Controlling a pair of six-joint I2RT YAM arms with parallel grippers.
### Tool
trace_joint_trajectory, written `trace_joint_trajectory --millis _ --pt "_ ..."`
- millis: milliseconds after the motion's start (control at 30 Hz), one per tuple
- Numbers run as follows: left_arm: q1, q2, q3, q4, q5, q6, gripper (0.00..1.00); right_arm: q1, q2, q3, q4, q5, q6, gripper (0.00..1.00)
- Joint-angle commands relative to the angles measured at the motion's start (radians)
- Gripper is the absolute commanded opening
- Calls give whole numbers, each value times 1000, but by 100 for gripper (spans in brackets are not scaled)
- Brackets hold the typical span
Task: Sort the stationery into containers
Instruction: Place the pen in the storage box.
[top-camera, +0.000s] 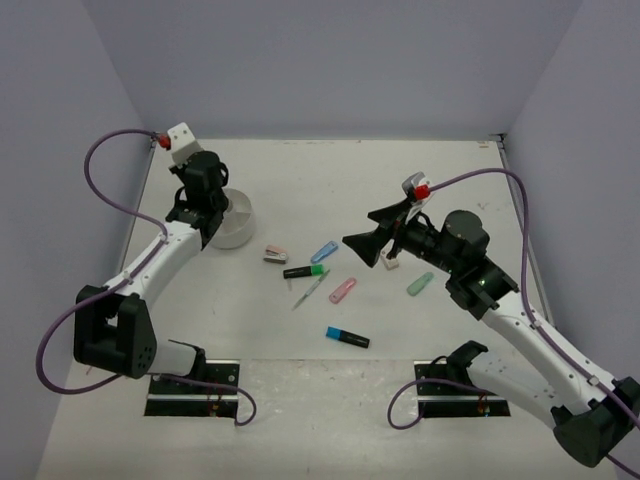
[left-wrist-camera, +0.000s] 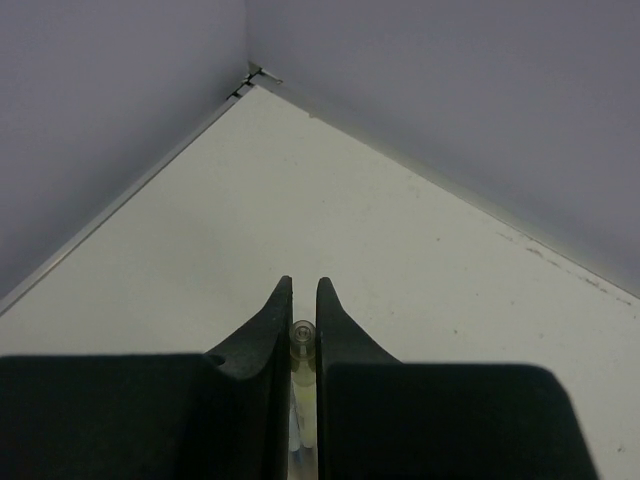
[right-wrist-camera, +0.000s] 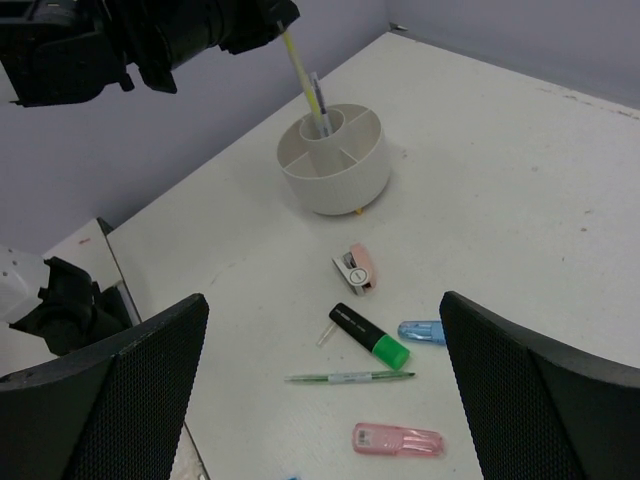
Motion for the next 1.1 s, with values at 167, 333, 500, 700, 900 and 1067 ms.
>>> trace_joint_trajectory --millis 167,333,500,700,900,1067 --pt "10 18 -90 29 2 -123 32 1 10 19 14 -15 2 99" --pt "9 -48 -68 -55 94 -124 77 2 76 46 -15 47 44 99" --pt "4 -169 33 -239 260 -93 94 5 192 123 -134 192 128 99" --pt "-7 -283 101 -507 515 -22 100 115 340 249 -388 620 353 99" --pt "-32 -390 -8 -650 606 66 100 182 399 233 -382 710 539 99" --pt "-35 -506 -185 -651 589 86 100 289 620 347 -478 776 669 96"
